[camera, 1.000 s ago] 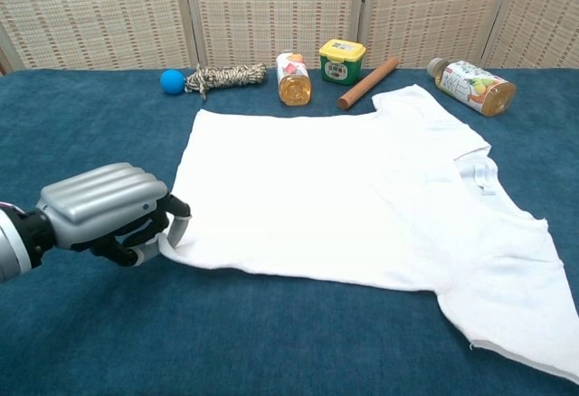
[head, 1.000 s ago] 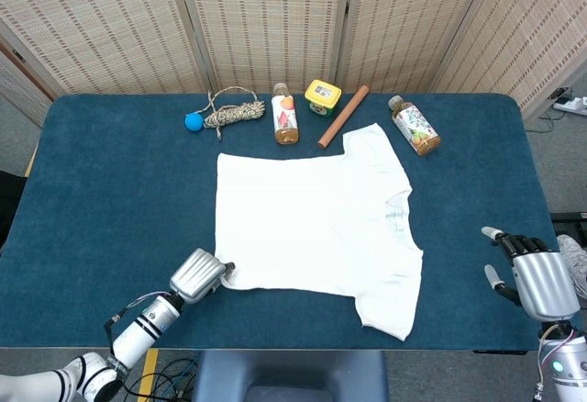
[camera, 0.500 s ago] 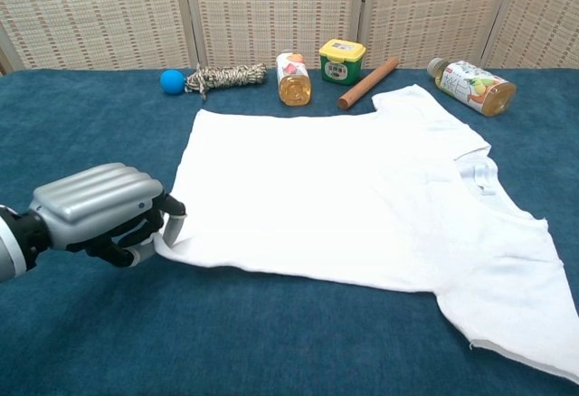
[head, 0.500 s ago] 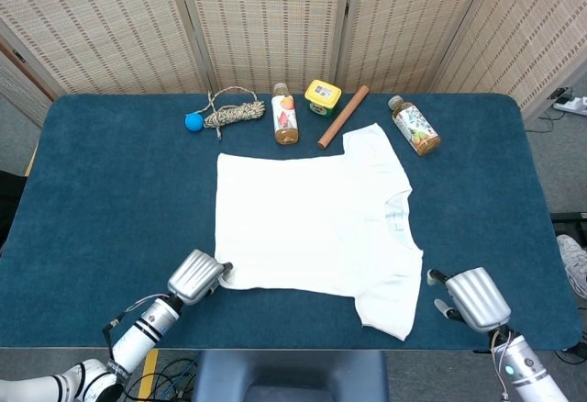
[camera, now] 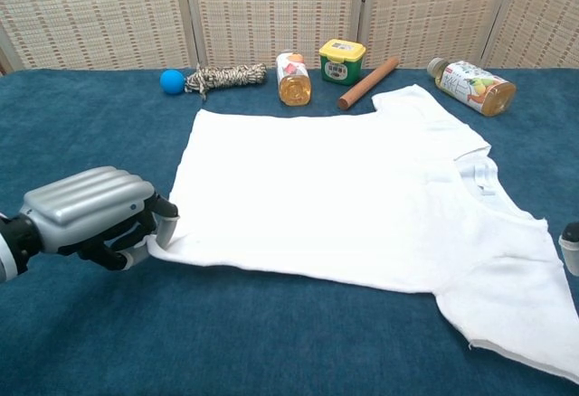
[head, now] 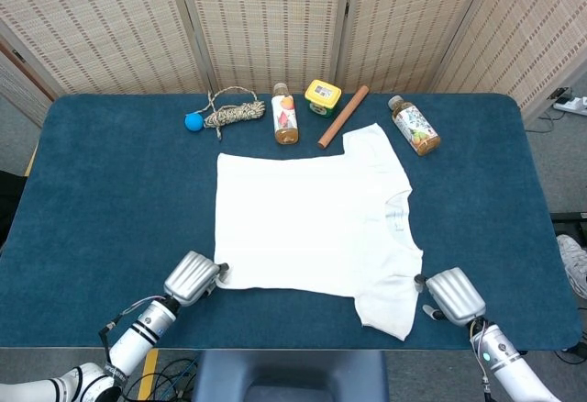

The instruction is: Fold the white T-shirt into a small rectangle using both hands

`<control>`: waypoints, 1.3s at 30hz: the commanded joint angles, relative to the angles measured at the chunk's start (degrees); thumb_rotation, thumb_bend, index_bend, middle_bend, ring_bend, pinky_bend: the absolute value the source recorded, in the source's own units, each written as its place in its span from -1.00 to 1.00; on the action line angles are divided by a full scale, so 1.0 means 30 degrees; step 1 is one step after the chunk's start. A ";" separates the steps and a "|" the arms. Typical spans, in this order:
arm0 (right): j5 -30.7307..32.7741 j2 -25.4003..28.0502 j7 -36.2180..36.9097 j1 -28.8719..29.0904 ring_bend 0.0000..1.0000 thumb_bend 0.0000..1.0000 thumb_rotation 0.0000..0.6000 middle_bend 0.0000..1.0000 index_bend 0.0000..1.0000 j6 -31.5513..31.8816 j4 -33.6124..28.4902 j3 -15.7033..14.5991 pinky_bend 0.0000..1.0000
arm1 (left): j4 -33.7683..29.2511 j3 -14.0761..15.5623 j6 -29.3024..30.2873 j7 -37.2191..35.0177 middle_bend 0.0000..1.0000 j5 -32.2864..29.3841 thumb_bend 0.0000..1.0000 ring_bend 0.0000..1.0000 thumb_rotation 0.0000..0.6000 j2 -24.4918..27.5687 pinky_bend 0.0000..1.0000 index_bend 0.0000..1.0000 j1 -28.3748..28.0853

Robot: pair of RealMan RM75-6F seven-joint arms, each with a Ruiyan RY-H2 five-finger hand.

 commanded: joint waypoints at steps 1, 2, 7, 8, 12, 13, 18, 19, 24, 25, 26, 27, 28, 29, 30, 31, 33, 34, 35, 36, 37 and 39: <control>0.0093 -0.0329 0.0278 0.0247 0.91 -0.62 1.00 0.74 0.00 -0.0299 0.0443 -0.0066 1.00 | 0.0024 -0.0039 0.0008 -0.0041 0.72 -0.0055 0.09 0.65 1.00 -0.0014 0.86 0.22 0.0013; 0.0099 -0.0393 0.0310 0.0296 0.91 -0.62 1.00 0.74 0.00 -0.0370 0.0545 -0.0104 1.00 | 0.0032 -0.0052 0.0015 -0.0050 0.72 -0.0073 0.09 0.65 1.00 -0.0021 0.86 0.22 0.0018; 0.0211 -0.0775 0.0522 0.0540 0.91 -0.62 1.00 0.74 0.00 -0.0659 0.1153 -0.0197 1.00 | 0.0102 -0.0107 -0.0061 -0.0056 0.72 -0.0191 0.10 0.65 1.00 -0.0064 0.86 0.21 0.0002; 0.0233 -0.0844 0.0558 0.0581 0.91 -0.62 1.00 0.74 0.00 -0.0675 0.1251 -0.0189 1.00 | 0.0113 -0.0116 -0.0072 -0.0048 0.72 -0.0206 0.10 0.65 1.00 -0.0072 0.86 0.21 -0.0004; 0.0311 -0.1126 0.0699 0.0743 0.91 -0.59 1.00 0.74 0.00 -0.0705 0.1569 -0.0155 1.00 | 0.0139 -0.0161 -0.0082 -0.0013 0.72 -0.0258 0.09 0.65 1.00 -0.0100 0.86 0.21 -0.0019; 0.0329 -0.1199 0.0716 0.0790 0.91 -0.59 1.00 0.75 0.00 -0.0719 0.1652 -0.0155 1.00 | 0.0141 -0.0174 -0.0089 -0.0011 0.72 -0.0279 0.10 0.65 1.00 -0.0100 0.86 0.21 -0.0021; 0.0379 -0.1433 0.0810 0.0935 0.91 -0.57 1.00 0.75 0.00 -0.0673 0.1878 -0.0149 1.00 | 0.0161 -0.0171 -0.0075 -0.0015 0.72 -0.0326 0.10 0.65 1.00 -0.0083 0.86 0.21 0.0005; 0.0393 -0.1487 0.0821 0.0969 0.91 -0.56 1.00 0.75 0.00 -0.0668 0.1926 -0.0148 1.00 | 0.0178 -0.0166 -0.0084 -0.0016 0.72 -0.0347 0.10 0.65 1.00 -0.0081 0.86 0.21 0.0014; 0.0391 -0.1657 0.0873 0.1110 0.91 -0.56 1.00 0.75 0.00 -0.0671 0.2038 -0.0204 1.00 | 0.0207 -0.0156 -0.0093 -0.0048 0.72 -0.0403 0.09 0.65 1.00 -0.0100 0.86 0.20 0.0042; 0.0382 -0.1713 0.0906 0.1146 0.91 -0.56 1.00 0.75 0.00 -0.0626 0.2045 -0.0192 1.00 | 0.0211 -0.0161 -0.0099 -0.0055 0.72 -0.0407 0.09 0.65 1.00 -0.0104 0.86 0.20 0.0038; 0.0378 -0.1751 0.0931 0.1165 0.91 -0.56 1.00 0.75 0.00 -0.0583 0.2055 -0.0183 1.00 | 0.0218 -0.0153 -0.0108 -0.0053 0.72 -0.0408 0.09 0.65 1.00 -0.0107 0.86 0.20 0.0037; 0.0374 -0.1805 0.0950 0.1188 0.91 -0.55 1.00 0.75 0.00 -0.0521 0.2083 -0.0169 1.00 | 0.0230 -0.0143 -0.0101 -0.0056 0.72 -0.0395 0.10 0.65 1.00 -0.0113 0.86 0.20 0.0041; 0.0381 -0.1838 0.0954 0.1209 0.92 -0.54 1.00 0.75 0.00 -0.0499 0.2109 -0.0160 1.00 | 0.0233 -0.0145 -0.0100 -0.0059 0.72 -0.0392 0.09 0.65 1.00 -0.0111 0.86 0.20 0.0038; 0.0385 -0.1867 0.0963 0.1234 0.92 -0.54 1.00 0.75 0.00 -0.0490 0.2131 -0.0157 1.00 | 0.0234 -0.0151 -0.0099 -0.0064 0.72 -0.0393 0.09 0.65 1.00 -0.0109 0.86 0.20 0.0035; 0.0390 -0.1901 0.0984 0.1262 0.92 -0.53 1.00 0.76 0.00 -0.0490 0.2154 -0.0169 1.00 | 0.0237 -0.0154 -0.0092 -0.0070 0.72 -0.0398 0.09 0.65 1.00 -0.0105 0.86 0.20 0.0040; 0.0386 -0.1912 0.1002 0.1284 0.92 -0.53 1.00 0.76 0.00 -0.0511 0.2158 -0.0198 1.00 | 0.0235 -0.0154 -0.0095 -0.0075 0.72 -0.0406 0.10 0.65 1.00 -0.0101 0.86 0.20 0.0043; 0.0340 -0.1908 0.1007 0.1324 0.92 -0.53 1.00 0.76 0.00 -0.0552 0.2154 -0.0292 1.00 | 0.0221 -0.0144 -0.0103 -0.0073 0.72 -0.0413 0.09 0.65 1.00 -0.0080 0.86 0.20 0.0047; 0.0315 -0.1881 0.1000 0.1327 0.93 -0.52 1.00 0.76 0.00 -0.0588 0.2136 -0.0383 1.00 | 0.0198 -0.0120 -0.0105 -0.0062 0.72 -0.0407 0.09 0.65 1.00 -0.0060 0.86 0.20 0.0058; 0.0311 -0.1856 0.0999 0.1321 0.93 -0.52 1.00 0.76 0.00 -0.0607 0.2122 -0.0442 1.00 | 0.0180 -0.0104 -0.0102 -0.0052 0.72 -0.0404 0.09 0.65 1.00 -0.0051 0.86 0.20 0.0068; 0.0321 -0.1837 0.0991 0.1314 0.93 -0.51 1.00 0.76 0.00 -0.0628 0.2111 -0.0488 1.00 | 0.0168 -0.0091 -0.0095 -0.0047 0.72 -0.0402 0.09 0.65 1.00 -0.0044 0.86 0.20 0.0079; 0.0361 -0.1829 0.0981 0.1298 0.93 -0.51 1.00 0.76 0.00 -0.0649 0.2117 -0.0526 1.00 | 0.0150 -0.0075 -0.0105 -0.0038 0.72 -0.0406 0.09 0.65 1.00 -0.0037 0.86 0.20 0.0086; 0.0436 -0.1864 0.1001 0.1280 0.93 -0.48 1.00 0.76 0.00 -0.0666 0.2154 -0.0555 1.00 | 0.0144 -0.0060 -0.0134 -0.0015 0.72 -0.0418 0.10 0.65 1.00 -0.0049 0.86 0.20 0.0087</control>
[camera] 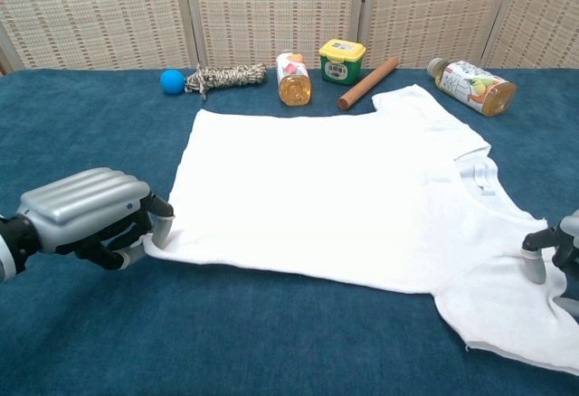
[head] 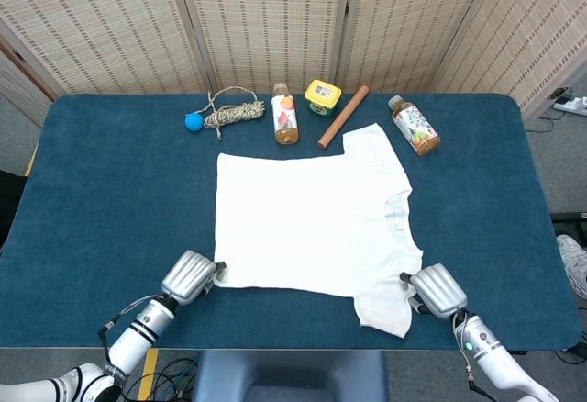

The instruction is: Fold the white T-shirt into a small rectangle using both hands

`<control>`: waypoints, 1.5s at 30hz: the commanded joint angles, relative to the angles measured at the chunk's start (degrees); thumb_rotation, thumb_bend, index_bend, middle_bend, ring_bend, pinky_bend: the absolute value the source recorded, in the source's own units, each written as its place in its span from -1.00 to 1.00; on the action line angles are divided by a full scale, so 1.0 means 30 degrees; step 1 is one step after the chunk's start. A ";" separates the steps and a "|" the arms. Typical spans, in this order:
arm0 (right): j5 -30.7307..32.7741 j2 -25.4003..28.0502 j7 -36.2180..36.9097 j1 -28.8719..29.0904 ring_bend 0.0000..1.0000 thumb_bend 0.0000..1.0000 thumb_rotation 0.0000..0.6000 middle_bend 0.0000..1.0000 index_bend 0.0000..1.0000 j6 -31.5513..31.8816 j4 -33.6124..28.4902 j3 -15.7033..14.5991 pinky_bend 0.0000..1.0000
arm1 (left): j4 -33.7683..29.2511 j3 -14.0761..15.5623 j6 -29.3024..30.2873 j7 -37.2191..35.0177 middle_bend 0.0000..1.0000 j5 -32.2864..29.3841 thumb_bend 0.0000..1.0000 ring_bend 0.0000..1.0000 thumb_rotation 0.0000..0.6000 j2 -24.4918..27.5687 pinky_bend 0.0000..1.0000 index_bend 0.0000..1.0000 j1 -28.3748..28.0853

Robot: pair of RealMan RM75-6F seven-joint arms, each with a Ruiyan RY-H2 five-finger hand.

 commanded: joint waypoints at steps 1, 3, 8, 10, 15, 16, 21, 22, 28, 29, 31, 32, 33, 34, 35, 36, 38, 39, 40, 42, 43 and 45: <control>0.0062 -0.0062 0.0030 -0.0012 0.93 -0.45 1.00 0.76 0.00 0.0000 0.0055 -0.0020 1.00 | 0.0000 0.0002 -0.0030 0.0022 0.72 -0.0013 0.10 0.65 1.00 -0.0021 0.86 0.20 -0.0008; 0.0057 -0.0142 0.0058 -0.0007 0.93 -0.39 1.00 0.76 0.01 0.0045 0.0123 -0.0033 1.00 | -0.0025 -0.0011 -0.0041 0.0028 0.72 -0.0025 0.09 0.65 1.00 -0.0029 0.86 0.20 -0.0015; 0.0032 -0.0081 0.0072 -0.0007 0.94 -0.33 1.00 0.76 0.02 -0.0019 0.0110 -0.0238 1.00 | -0.0136 0.0018 -0.0046 0.0084 0.72 -0.0016 0.10 0.65 1.00 0.0039 0.86 0.20 -0.0006; 0.0052 0.0027 0.0037 -0.0046 0.94 -0.33 1.00 0.76 0.02 -0.0002 0.0066 -0.0311 1.00 | -0.0164 0.0037 -0.0070 0.0112 0.72 -0.0039 0.10 0.65 1.00 0.0063 0.86 0.20 0.0003; 0.0124 0.0017 0.0001 -0.0074 0.94 -0.31 1.00 0.76 0.05 0.0042 0.0131 -0.0331 1.00 | -0.0183 0.0016 -0.0066 0.0134 0.72 -0.0090 0.10 0.65 1.00 0.0018 0.86 0.20 0.0020; 0.0113 -0.0051 0.0017 -0.0055 0.94 -0.31 1.00 0.77 0.06 0.0045 0.0192 -0.0328 1.00 | -0.0193 0.0015 -0.0051 0.0134 0.72 -0.0086 0.10 0.65 1.00 0.0008 0.86 0.20 0.0027; 0.0027 -0.0454 0.0134 0.0023 0.94 -0.24 1.00 0.79 0.15 0.0149 0.0540 -0.0282 1.00 | -0.0192 0.0013 -0.0034 0.0162 0.72 -0.0093 0.10 0.65 1.00 0.0037 0.86 0.20 0.0039; 0.0021 -0.0545 0.0154 0.0033 0.94 -0.22 1.00 0.79 0.17 0.0178 0.0632 -0.0269 1.00 | -0.0198 0.0005 -0.0023 0.0150 0.72 -0.0102 0.10 0.65 1.00 0.0052 0.86 0.20 0.0046; -0.0050 -0.0765 0.0274 0.0081 0.96 -0.12 1.00 0.82 0.26 0.0500 0.0822 -0.0156 1.00 | -0.0209 -0.0013 0.0098 0.0106 0.72 -0.0110 0.09 0.65 1.00 0.0119 0.86 0.19 0.0116; -0.0064 -0.0771 0.0284 0.0078 0.97 -0.10 1.00 0.82 0.27 0.0604 0.0799 -0.0120 1.00 | -0.0210 -0.0026 0.0141 0.0070 0.72 -0.0097 0.10 0.65 1.00 0.0132 0.86 0.19 0.0128; -0.0097 -0.0744 0.0316 0.0076 0.98 -0.03 1.00 0.83 0.31 0.0836 0.0663 -0.0041 1.00 | -0.0202 -0.0063 0.0236 -0.0093 0.72 -0.0051 0.10 0.65 1.00 0.0187 0.86 0.19 0.0148; -0.0113 -0.0719 0.0323 0.0072 0.98 0.02 1.00 0.84 0.33 0.0939 0.0575 -0.0011 1.00 | -0.0191 -0.0086 0.0274 -0.0190 0.72 -0.0037 0.10 0.65 1.00 0.0221 0.86 0.19 0.0155; -0.0141 -0.0660 0.0340 0.0067 0.98 0.05 1.00 0.85 0.35 0.1088 0.0412 0.0029 1.00 | -0.0164 -0.0127 0.0323 -0.0351 0.72 -0.0027 0.10 0.65 1.00 0.0270 0.86 0.19 0.0164; -0.0158 -0.0600 0.0350 0.0060 0.98 0.08 1.00 0.85 0.37 0.1204 0.0261 0.0063 1.00 | -0.0151 -0.0169 0.0361 -0.0521 0.72 -0.0033 0.10 0.65 1.00 0.0313 0.86 0.19 0.0174; -0.0165 -0.0534 0.0355 0.0052 0.99 0.11 1.00 0.86 0.38 0.1320 0.0098 0.0104 1.00 | -0.0159 -0.0205 0.0389 -0.0749 0.72 -0.0049 0.10 0.65 1.00 0.0361 0.86 0.20 0.0191; -0.0166 -0.0452 0.0350 0.0039 0.99 0.13 1.00 0.87 0.39 0.1435 -0.0090 0.0144 1.00 | -0.0169 -0.0232 0.0405 -0.1027 0.72 -0.0065 0.09 0.65 1.00 0.0411 0.86 0.20 0.0211; -0.0145 -0.0148 0.0330 -0.0010 1.00 0.18 1.00 0.88 0.41 0.1670 -0.0683 0.0209 1.00 | -0.0183 -0.0274 0.0460 -0.1749 0.72 -0.0024 0.10 0.65 1.00 0.0530 0.86 0.20 0.0247; -0.0107 0.0024 0.0362 -0.0040 1.00 0.19 1.00 0.88 0.42 0.1753 -0.1012 0.0234 1.00 | -0.0171 -0.0284 0.0505 -0.2048 0.72 0.0019 0.10 0.65 1.00 0.0582 0.86 0.20 0.0264; -0.0028 0.0288 0.0454 -0.0073 1.00 0.20 1.00 0.89 0.43 0.1827 -0.1503 0.0271 1.00 | -0.0150 -0.0299 0.0567 -0.2438 0.72 0.0064 0.10 0.65 1.00 0.0650 0.86 0.20 0.0294; 0.0057 0.0702 0.0515 -0.0092 1.00 0.20 1.00 0.89 0.45 0.1911 -0.2196 0.0327 1.00 | -0.0106 -0.0332 0.0631 -0.2977 0.72 0.0068 0.10 0.65 1.00 0.0763 0.86 0.21 0.0346; 0.0066 0.0975 0.0492 -0.0089 1.00 0.20 1.00 0.89 0.46 0.1953 -0.2610 0.0344 1.00 | -0.0055 -0.0347 0.0663 -0.3268 0.72 0.0054 0.10 0.65 1.00 0.0850 0.86 0.21 0.0386; 0.0026 0.1405 0.0396 -0.0081 1.00 0.20 1.00 0.89 0.47 0.2037 -0.3255 0.0349 1.00 | -0.0031 -0.0346 0.0677 -0.3746 0.72 0.0005 0.10 0.65 1.00 0.1023 0.86 0.21 0.0462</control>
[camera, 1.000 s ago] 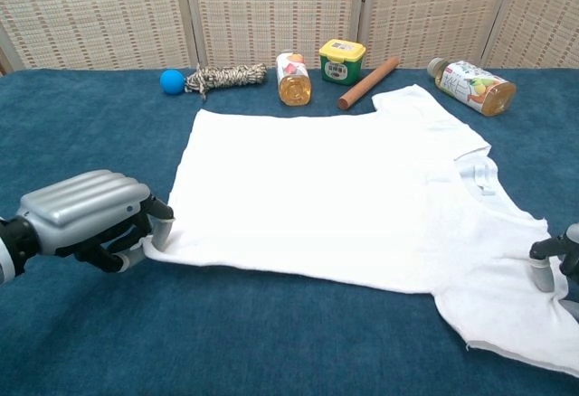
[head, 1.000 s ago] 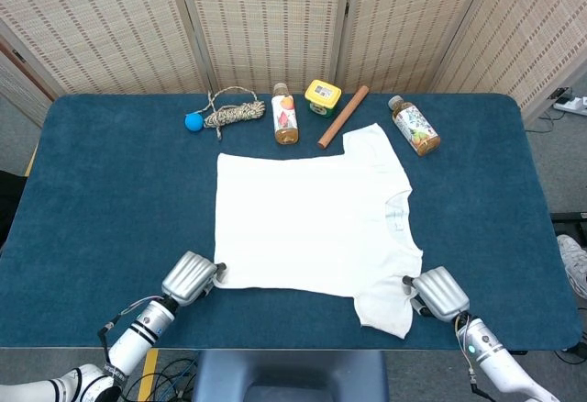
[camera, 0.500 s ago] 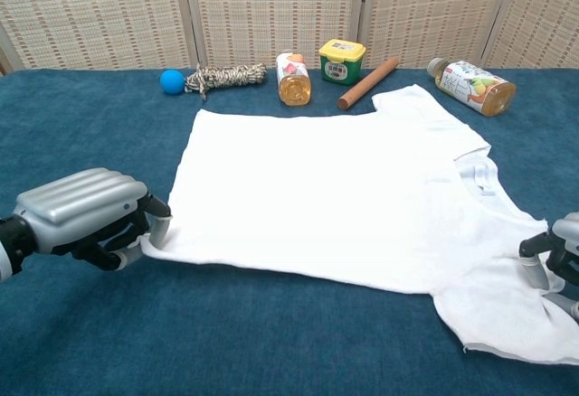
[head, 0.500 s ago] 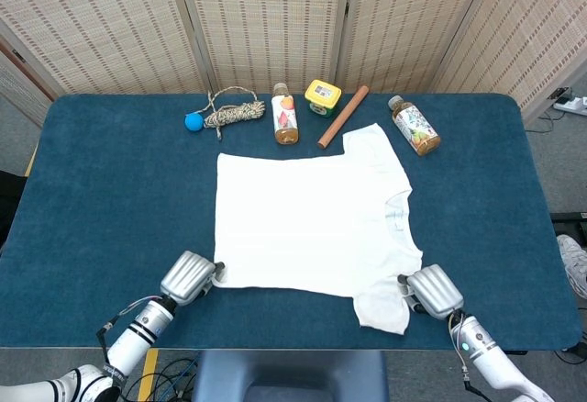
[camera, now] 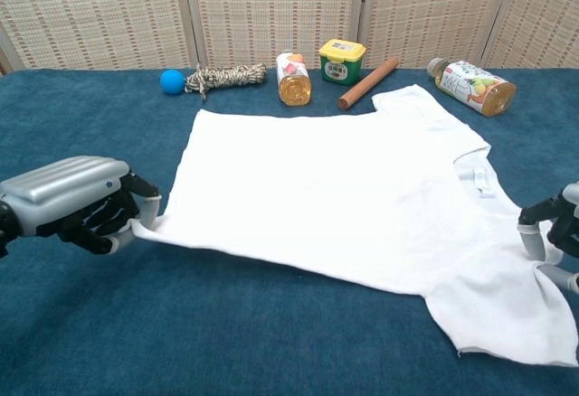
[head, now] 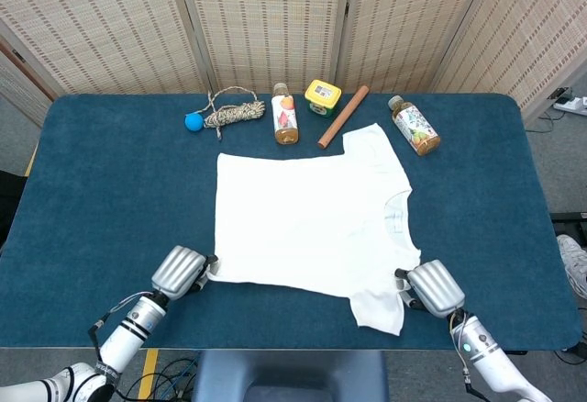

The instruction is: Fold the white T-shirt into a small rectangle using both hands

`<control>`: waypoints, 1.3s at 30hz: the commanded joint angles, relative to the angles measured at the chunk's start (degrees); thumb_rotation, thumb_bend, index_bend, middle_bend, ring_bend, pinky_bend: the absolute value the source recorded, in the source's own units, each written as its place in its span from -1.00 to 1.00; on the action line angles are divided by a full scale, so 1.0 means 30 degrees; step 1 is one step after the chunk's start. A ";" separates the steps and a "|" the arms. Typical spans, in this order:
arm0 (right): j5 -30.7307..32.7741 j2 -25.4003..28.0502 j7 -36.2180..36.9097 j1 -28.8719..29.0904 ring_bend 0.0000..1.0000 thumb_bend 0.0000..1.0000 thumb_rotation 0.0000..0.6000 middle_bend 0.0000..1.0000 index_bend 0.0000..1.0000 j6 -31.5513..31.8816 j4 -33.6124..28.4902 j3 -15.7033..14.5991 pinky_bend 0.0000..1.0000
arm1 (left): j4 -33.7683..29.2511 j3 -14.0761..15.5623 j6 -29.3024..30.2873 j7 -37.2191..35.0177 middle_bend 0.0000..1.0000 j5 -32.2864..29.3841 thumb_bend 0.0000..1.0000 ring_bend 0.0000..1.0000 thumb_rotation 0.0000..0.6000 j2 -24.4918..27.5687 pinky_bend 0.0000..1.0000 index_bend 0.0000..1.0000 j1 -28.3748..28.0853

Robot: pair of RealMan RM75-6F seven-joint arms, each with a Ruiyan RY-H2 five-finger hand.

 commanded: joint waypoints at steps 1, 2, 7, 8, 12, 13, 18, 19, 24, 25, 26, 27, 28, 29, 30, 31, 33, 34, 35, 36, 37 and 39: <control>0.0006 0.0913 -0.0087 -0.0018 1.00 0.21 1.00 0.89 0.48 0.0219 -0.1231 0.0055 1.00 | 0.0039 -0.0019 0.0089 -0.0862 0.72 -0.0026 0.10 0.65 1.00 0.0369 0.86 0.21 0.0161; -0.0011 0.1080 -0.0102 -0.0018 1.00 0.21 1.00 0.89 0.48 0.0222 -0.1477 0.0033 1.00 | -0.0020 0.0011 0.0088 -0.1055 0.72 -0.0015 0.10 0.65 1.00 0.0466 0.86 0.21 0.0193; -0.0017 0.1931 -0.0035 -0.0116 1.00 0.20 1.00 0.89 0.48 0.0161 -0.2840 -0.0204 1.00 | -0.0484 0.0246 0.0206 -0.1704 0.72 0.0160 0.09 0.65 1.00 0.1143 0.86 0.21 0.0410; -0.0034 0.2077 -0.0060 -0.0146 1.00 0.20 1.00 0.89 0.48 0.0165 -0.3046 -0.0260 1.00 | -0.0572 0.0290 0.0238 -0.1761 0.72 0.0172 0.10 0.65 1.00 0.1269 0.86 0.21 0.0463; -0.0173 0.2757 -0.0028 -0.0297 1.00 0.21 1.00 0.90 0.49 0.0258 -0.3911 -0.0519 1.00 | -0.1032 0.0444 0.0364 -0.2277 0.72 0.0082 0.10 0.65 1.00 0.1797 0.86 0.21 0.0759; -0.0216 0.2983 0.0013 -0.0348 1.00 0.20 1.00 0.90 0.49 0.0307 -0.4182 -0.0590 1.00 | -0.1179 0.0502 0.0427 -0.2412 0.72 0.0082 0.10 0.65 1.00 0.1953 0.86 0.21 0.0859; -0.0371 0.3608 -0.0028 -0.0585 1.00 0.20 1.00 0.90 0.51 0.0612 -0.4880 -0.0739 1.00 | -0.1827 0.0854 0.0709 -0.2756 0.72 0.0289 0.09 0.65 1.00 0.2505 0.86 0.21 0.1261; -0.0380 0.3678 0.0009 -0.0616 1.00 0.20 1.00 0.91 0.52 0.0626 -0.4968 -0.0764 1.00 | -0.1924 0.0932 0.0748 -0.2763 0.72 0.0366 0.10 0.65 1.00 0.2591 0.86 0.21 0.1316; -0.0711 0.4071 0.0209 -0.0719 1.00 0.19 1.00 0.91 0.52 0.0669 -0.5361 -0.1025 1.00 | -0.2543 0.1255 0.1131 -0.2705 0.72 0.0684 0.09 0.65 1.00 0.3071 0.86 0.21 0.1687; -0.0823 0.4159 0.0226 -0.0761 1.00 0.18 1.00 0.91 0.52 0.0744 -0.5444 -0.1078 1.00 | -0.2705 0.1314 0.1297 -0.2671 0.72 0.0742 0.10 0.65 1.00 0.3201 0.86 0.21 0.1816; -0.0916 0.4224 0.0232 -0.0802 1.00 0.18 1.00 0.91 0.52 0.0816 -0.5501 -0.1123 1.00 | -0.2823 0.1367 0.1426 -0.2629 0.72 0.0779 0.10 0.65 1.00 0.3297 0.86 0.21 0.1924; -0.1019 0.4319 0.0236 -0.0873 1.00 0.17 1.00 0.91 0.53 0.0918 -0.5572 -0.1187 1.00 | -0.2995 0.1450 0.1588 -0.2559 0.72 0.0823 0.10 0.65 1.00 0.3435 0.86 0.21 0.2075; -0.1079 0.4395 0.0231 -0.0938 1.00 0.17 1.00 0.91 0.53 0.0996 -0.5628 -0.1238 1.00 | -0.3140 0.1523 0.1709 -0.2488 0.72 0.0858 0.10 0.65 1.00 0.3540 0.86 0.21 0.2193; -0.1138 0.4467 0.0222 -0.1014 1.00 0.17 1.00 0.91 0.53 0.1092 -0.5675 -0.1289 1.00 | -0.3295 0.1601 0.1832 -0.2406 0.72 0.0891 0.10 0.65 1.00 0.3642 0.86 0.21 0.2319; -0.1197 0.4530 0.0205 -0.1105 1.00 0.17 1.00 0.91 0.53 0.1203 -0.5709 -0.1343 1.00 | -0.3461 0.1688 0.1958 -0.2329 0.72 0.0922 0.10 0.65 1.00 0.3740 0.86 0.21 0.2455; -0.1278 0.4619 0.0186 -0.1246 1.00 0.17 1.00 0.91 0.54 0.1368 -0.5753 -0.1431 1.00 | -0.3688 0.1815 0.2124 -0.2254 0.72 0.0954 0.10 0.65 1.00 0.3862 0.86 0.21 0.2650; -0.1398 0.4740 0.0159 -0.1493 1.00 0.16 1.00 0.91 0.54 0.1681 -0.5819 -0.1551 1.00 | -0.3997 0.2009 0.2359 -0.2142 0.72 0.0983 0.10 0.65 1.00 0.4028 0.86 0.21 0.2950; -0.1501 0.4826 0.0160 -0.1667 1.00 0.16 1.00 0.92 0.54 0.1917 -0.5866 -0.1637 1.00 | -0.4166 0.2144 0.2508 -0.2037 0.72 0.1015 0.10 0.65 1.00 0.4138 0.86 0.21 0.3146; -0.1582 0.4895 0.0168 -0.1798 1.00 0.16 1.00 0.92 0.54 0.2095 -0.5896 -0.1703 1.00 | -0.4283 0.2241 0.2624 -0.1953 0.72 0.1030 0.10 0.65 1.00 0.4220 0.86 0.21 0.3298; -0.1720 0.5011 0.0177 -0.1971 1.00 0.16 1.00 0.92 0.54 0.2330 -0.5943 -0.1811 1.00 | -0.4452 0.2374 0.2780 -0.1879 0.72 0.1032 0.10 0.65 1.00 0.4340 0.86 0.21 0.3513; -0.1832 0.5111 0.0160 -0.2099 1.00 0.16 1.00 0.92 0.55 0.2500 -0.5979 -0.1899 1.00 | -0.4594 0.2469 0.2901 -0.1855 0.72 0.1032 0.10 0.65 1.00 0.4444 0.86 0.21 0.3675; -0.2073 0.5313 0.0143 -0.2357 1.00 0.16 1.00 0.93 0.55 0.2826 -0.6060 -0.2093 1.00 | -0.4878 0.2656 0.3181 -0.1816 0.72 0.1088 0.10 0.65 1.00 0.4668 0.86 0.21 0.3998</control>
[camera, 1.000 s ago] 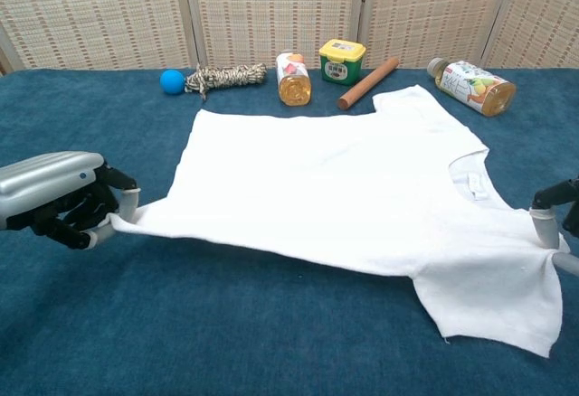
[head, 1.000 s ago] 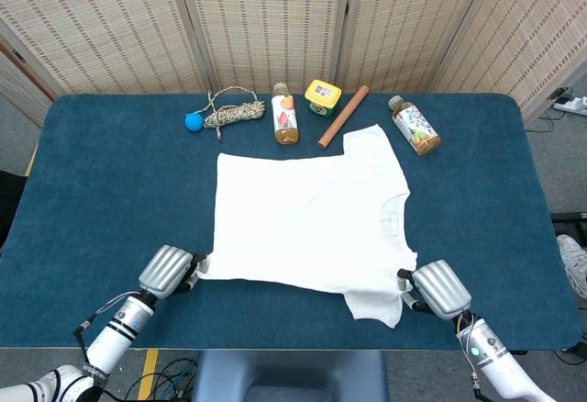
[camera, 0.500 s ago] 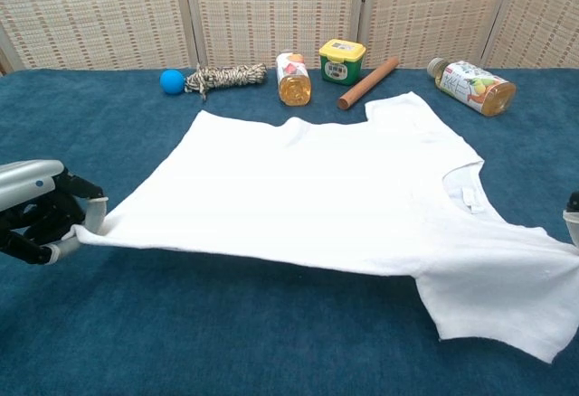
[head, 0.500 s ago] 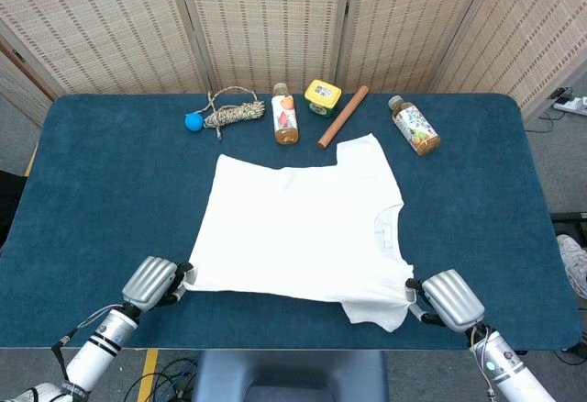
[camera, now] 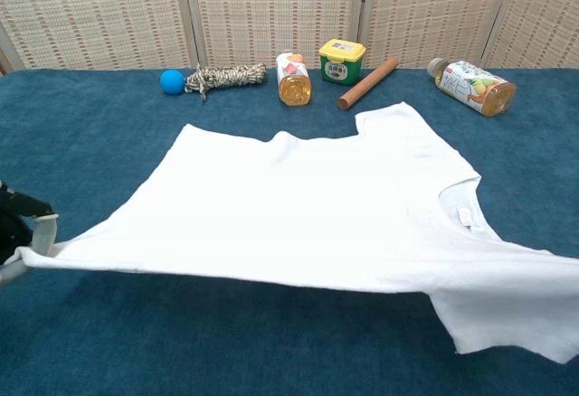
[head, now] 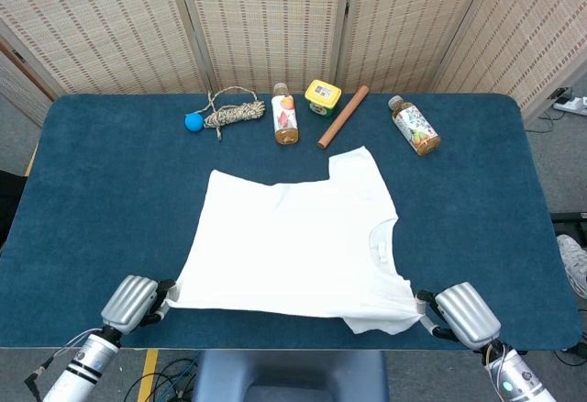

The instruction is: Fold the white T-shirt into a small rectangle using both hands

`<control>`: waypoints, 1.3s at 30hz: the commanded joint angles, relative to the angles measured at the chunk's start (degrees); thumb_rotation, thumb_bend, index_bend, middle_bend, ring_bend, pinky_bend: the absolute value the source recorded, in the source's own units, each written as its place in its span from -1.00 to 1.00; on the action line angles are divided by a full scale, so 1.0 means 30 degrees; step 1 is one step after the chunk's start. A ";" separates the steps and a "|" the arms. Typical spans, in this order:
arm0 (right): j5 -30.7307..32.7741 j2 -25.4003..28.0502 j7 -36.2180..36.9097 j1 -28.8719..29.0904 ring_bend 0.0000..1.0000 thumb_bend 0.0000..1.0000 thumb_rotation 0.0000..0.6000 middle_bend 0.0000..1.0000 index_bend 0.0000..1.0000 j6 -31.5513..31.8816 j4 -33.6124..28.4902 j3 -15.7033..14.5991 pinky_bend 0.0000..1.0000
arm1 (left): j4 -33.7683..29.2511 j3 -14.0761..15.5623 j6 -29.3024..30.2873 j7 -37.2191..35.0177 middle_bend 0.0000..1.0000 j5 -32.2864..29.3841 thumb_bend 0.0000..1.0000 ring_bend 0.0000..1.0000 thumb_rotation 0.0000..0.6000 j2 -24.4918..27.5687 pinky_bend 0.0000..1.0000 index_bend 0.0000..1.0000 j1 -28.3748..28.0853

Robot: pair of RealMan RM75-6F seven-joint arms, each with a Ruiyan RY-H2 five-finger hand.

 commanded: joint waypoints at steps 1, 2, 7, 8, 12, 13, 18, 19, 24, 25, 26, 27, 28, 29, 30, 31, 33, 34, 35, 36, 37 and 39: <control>-0.0439 0.0393 -0.0001 -0.0481 1.00 0.16 1.00 0.93 0.55 0.0541 -0.0181 -0.0396 1.00 | -0.0497 0.0367 0.0523 0.0138 0.72 0.0133 0.10 0.65 1.00 0.0411 0.86 0.21 0.0566; -0.0532 0.0498 0.0019 -0.0595 1.00 0.16 1.00 0.93 0.55 0.0647 -0.0223 -0.0500 1.00 | -0.0642 0.0467 0.0668 0.0169 0.72 0.0191 0.10 0.65 1.00 0.0520 0.86 0.21 0.0726; -0.1070 0.0903 0.0227 -0.1218 1.00 0.15 1.00 0.93 0.56 0.1249 -0.0279 -0.1009 1.00 | -0.1454 0.1106 0.1180 0.0257 0.72 0.0571 0.10 0.65 1.00 0.1125 0.86 0.21 0.1504; -0.1196 0.0952 0.0298 -0.1313 1.00 0.14 1.00 0.94 0.56 0.1324 -0.0263 -0.1120 1.00 | -0.1566 0.1212 0.1243 0.0287 0.72 0.0655 0.10 0.65 1.00 0.1212 0.86 0.21 0.1620; -0.1839 0.1223 0.0571 -0.1732 1.00 0.14 1.00 0.94 0.58 0.1622 -0.0131 -0.1678 1.00 | -0.2076 0.1715 0.1528 0.0543 0.72 0.1069 0.09 0.65 1.00 0.1586 0.86 0.21 0.2164; -0.1990 0.1284 0.0665 -0.1812 1.00 0.14 1.00 0.94 0.58 0.1713 -0.0117 -0.1783 1.00 | -0.2189 0.1836 0.1574 0.0596 0.72 0.1155 0.09 0.65 1.00 0.1664 0.86 0.21 0.2283; -0.2754 0.1707 0.1129 -0.2216 1.00 0.14 1.00 0.96 0.60 0.2226 -0.0025 -0.2286 1.00 | -0.2888 0.2584 0.1667 0.0988 0.72 0.1551 0.10 0.65 1.00 0.2176 0.86 0.21 0.2932; -0.2841 0.1791 0.1143 -0.2281 1.00 0.14 1.00 0.96 0.60 0.2281 -0.0046 -0.2354 1.00 | -0.3024 0.2698 0.1692 0.1063 0.72 0.1615 0.10 0.65 1.00 0.2254 0.86 0.21 0.3047; -0.3192 0.2000 0.1477 -0.2537 1.00 0.17 1.00 0.97 0.61 0.2373 -0.0056 -0.2633 1.00 | -0.3634 0.3185 0.1616 0.1438 0.72 0.1799 0.10 0.65 1.00 0.2633 0.86 0.21 0.3541; -0.3257 0.1987 0.1529 -0.2563 1.00 0.19 1.00 0.97 0.62 0.2372 -0.0037 -0.2654 1.00 | -0.3733 0.3210 0.1572 0.1531 0.72 0.1785 0.10 0.65 1.00 0.2695 0.86 0.22 0.3587; -0.3306 0.1970 0.1563 -0.2578 1.00 0.20 1.00 0.97 0.62 0.2351 -0.0020 -0.2664 1.00 | -0.3801 0.3189 0.1548 0.1624 0.72 0.1760 0.09 0.65 1.00 0.2722 0.86 0.22 0.3626; -0.3320 0.1942 0.1583 -0.2591 1.00 0.21 1.00 0.97 0.62 0.2325 -0.0001 -0.2646 1.00 | -0.3826 0.3126 0.1525 0.1701 0.72 0.1722 0.09 0.65 1.00 0.2720 0.86 0.22 0.3649; -0.3298 0.1876 0.1627 -0.2588 1.00 0.22 1.00 0.97 0.62 0.2294 0.0028 -0.2571 1.00 | -0.3812 0.2996 0.1438 0.1754 0.72 0.1631 0.09 0.65 1.00 0.2691 0.86 0.22 0.3632; -0.3260 0.1811 0.1643 -0.2575 1.00 0.22 1.00 0.97 0.62 0.2267 0.0068 -0.2483 1.00 | -0.3767 0.2864 0.1327 0.1790 0.72 0.1540 0.09 0.65 1.00 0.2664 0.86 0.22 0.3578; -0.3198 0.1738 0.1620 -0.2557 1.00 0.21 1.00 0.97 0.62 0.2221 0.0115 -0.2377 1.00 | -0.3688 0.2696 0.1196 0.1826 0.72 0.1429 0.09 0.65 1.00 0.2618 0.86 0.22 0.3496; -0.3074 0.1623 0.1523 -0.2528 1.00 0.21 1.00 0.97 0.62 0.2129 0.0164 -0.2210 1.00 | -0.3559 0.2453 0.0978 0.1880 0.72 0.1284 0.09 0.65 1.00 0.2538 0.86 0.22 0.3346; -0.2936 0.1462 0.1407 -0.2431 1.00 0.21 1.00 0.97 0.62 0.1930 0.0183 -0.1984 1.00 | -0.3396 0.2054 0.0572 0.1891 0.72 0.1081 0.09 0.65 1.00 0.2406 0.86 0.21 0.3038; -0.2823 0.1356 0.1395 -0.2367 1.00 0.21 1.00 0.97 0.62 0.1822 0.0170 -0.1827 1.00 | -0.3263 0.1770 0.0252 0.1905 0.72 0.0965 0.09 0.65 1.00 0.2319 0.86 0.21 0.2776; -0.2730 0.1275 0.1370 -0.2317 1.00 0.21 1.00 0.97 0.62 0.1755 0.0161 -0.1691 1.00 | -0.3150 0.1537 0.0008 0.1937 0.72 0.0867 0.09 0.65 1.00 0.2249 0.86 0.21 0.2563; -0.2630 0.1206 0.1325 -0.2267 1.00 0.21 1.00 0.97 0.62 0.1691 0.0152 -0.1552 1.00 | -0.3043 0.1292 -0.0227 0.2007 0.72 0.0748 0.09 0.65 1.00 0.2173 0.86 0.21 0.2352; -0.2475 0.1115 0.1223 -0.2217 1.00 0.21 1.00 0.97 0.62 0.1619 0.0136 -0.1358 1.00 | -0.2911 0.0971 -0.0534 0.2099 0.72 0.0596 0.09 0.65 1.00 0.2078 0.86 0.21 0.2065; -0.2210 0.0964 0.1042 -0.2156 1.00 0.21 1.00 0.97 0.62 0.1551 0.0102 -0.1038 1.00 | -0.2741 0.0466 -0.1039 0.2126 0.72 0.0259 0.09 0.65 1.00 0.1947 0.86 0.21 0.1616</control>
